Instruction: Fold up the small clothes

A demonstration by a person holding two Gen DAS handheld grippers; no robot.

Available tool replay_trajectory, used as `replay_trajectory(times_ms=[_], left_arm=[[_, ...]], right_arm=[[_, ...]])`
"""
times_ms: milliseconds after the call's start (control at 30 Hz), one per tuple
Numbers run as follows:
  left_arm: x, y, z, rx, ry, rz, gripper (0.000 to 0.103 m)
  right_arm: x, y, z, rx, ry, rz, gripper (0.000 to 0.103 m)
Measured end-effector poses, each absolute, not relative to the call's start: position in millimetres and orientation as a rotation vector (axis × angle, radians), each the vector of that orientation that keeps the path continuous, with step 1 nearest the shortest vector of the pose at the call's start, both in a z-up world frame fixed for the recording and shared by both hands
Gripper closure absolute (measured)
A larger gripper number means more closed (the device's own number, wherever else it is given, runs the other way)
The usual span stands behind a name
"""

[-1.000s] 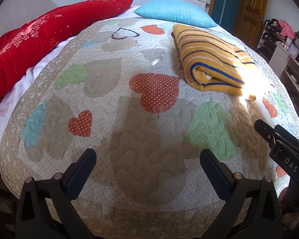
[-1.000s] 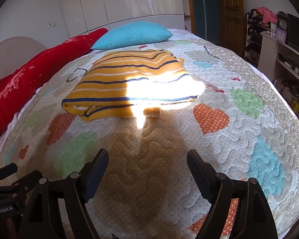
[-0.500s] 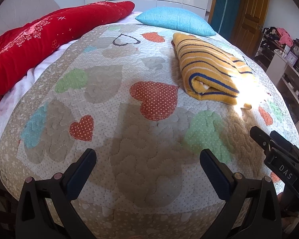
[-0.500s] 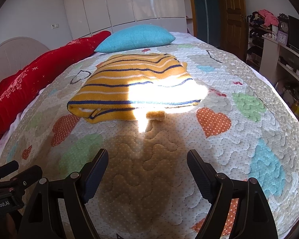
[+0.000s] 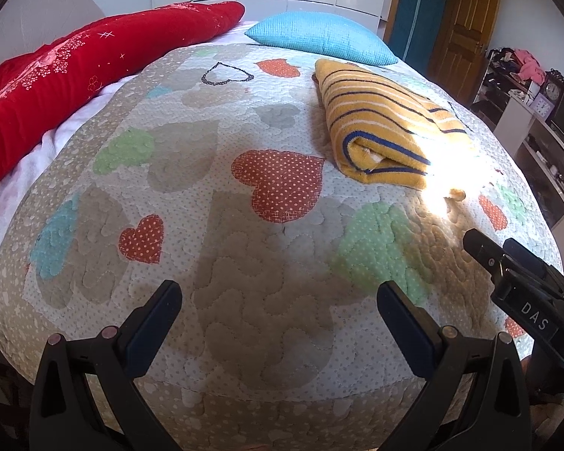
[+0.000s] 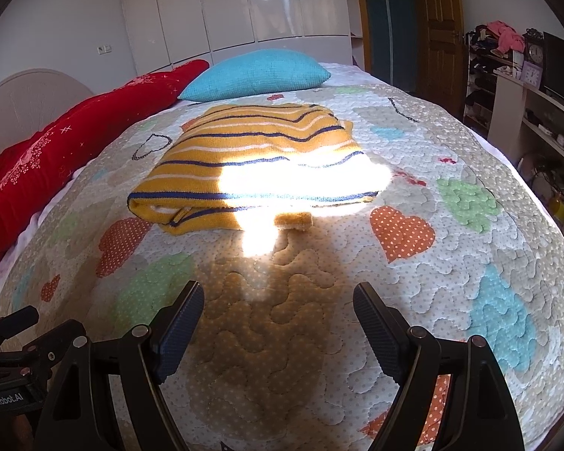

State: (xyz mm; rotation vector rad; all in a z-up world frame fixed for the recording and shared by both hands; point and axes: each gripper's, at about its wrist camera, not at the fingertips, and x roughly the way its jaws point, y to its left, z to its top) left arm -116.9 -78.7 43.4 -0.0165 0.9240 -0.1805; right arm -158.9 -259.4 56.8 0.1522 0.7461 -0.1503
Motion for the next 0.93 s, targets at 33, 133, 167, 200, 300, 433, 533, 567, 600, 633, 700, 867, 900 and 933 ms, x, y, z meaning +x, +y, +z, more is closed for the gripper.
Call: replay_trajectory(times_ms=[33,133,167,200,300,433,533,567,600,633,700,867,900,933], left_arm=[[-116.6,-78.4,43.1,-0.019,0.926,-0.182,0.000],[-115.4,-77.4,42.1,-0.026,0.932,-0.183,0.000],[-115.0,-77.2,41.6,-0.028,0.934,-0.183,0.000],[-114.7,-77.3,41.2,-0.030,0.936,-0.184,0.000],[-113.9,-77.9,39.7,-0.030,0.942,-0.186,0.000],[-114.0,-79.0,38.7,-0.028,0.944,-0.189,0.000],[-113.6,-79.0,38.3,-0.029,0.945,-0.191,0.000],[-113.4,-79.1,38.1,-0.030,0.947,-0.193,0.000],[-113.1,-79.3,37.6,-0.030,0.949,-0.195,0.000],[-112.9,-79.8,37.1,-0.030,0.951,-0.197,0.000],[-112.3,-80.7,35.9,-0.031,0.954,-0.201,0.000],[-112.3,-80.8,34.5,-0.048,0.955,-0.224,0.000],[-111.6,-80.7,34.4,-0.048,0.956,-0.224,0.000],[-111.0,-80.2,34.6,-0.048,0.956,-0.223,0.000]], right_arm=[[-158.6,-259.3,56.9,0.151,0.746,-0.149,0.017],[-158.4,-257.0,57.2,0.143,0.744,-0.143,0.017],[-158.2,-256.1,57.3,0.139,0.744,-0.140,0.017],[-158.0,-255.1,57.5,0.134,0.744,-0.138,0.017],[-158.2,-252.5,57.7,0.122,0.741,-0.133,0.017],[-156.7,-250.8,57.9,0.110,0.740,-0.135,0.016],[-156.2,-251.5,57.6,0.110,0.740,-0.135,0.016],[-155.8,-251.7,57.3,0.110,0.742,-0.136,0.016],[-156.1,-251.5,57.4,0.110,0.742,-0.136,0.016],[-156.3,-251.4,57.2,0.110,0.743,-0.135,0.016],[-156.1,-250.3,56.9,0.109,0.744,-0.132,0.016],[-153.5,-244.3,56.0,0.103,0.750,-0.113,0.016],[-152.6,-243.3,55.3,0.104,0.754,-0.107,0.016],[-151.3,-242.3,54.3,0.107,0.759,-0.101,0.016]])
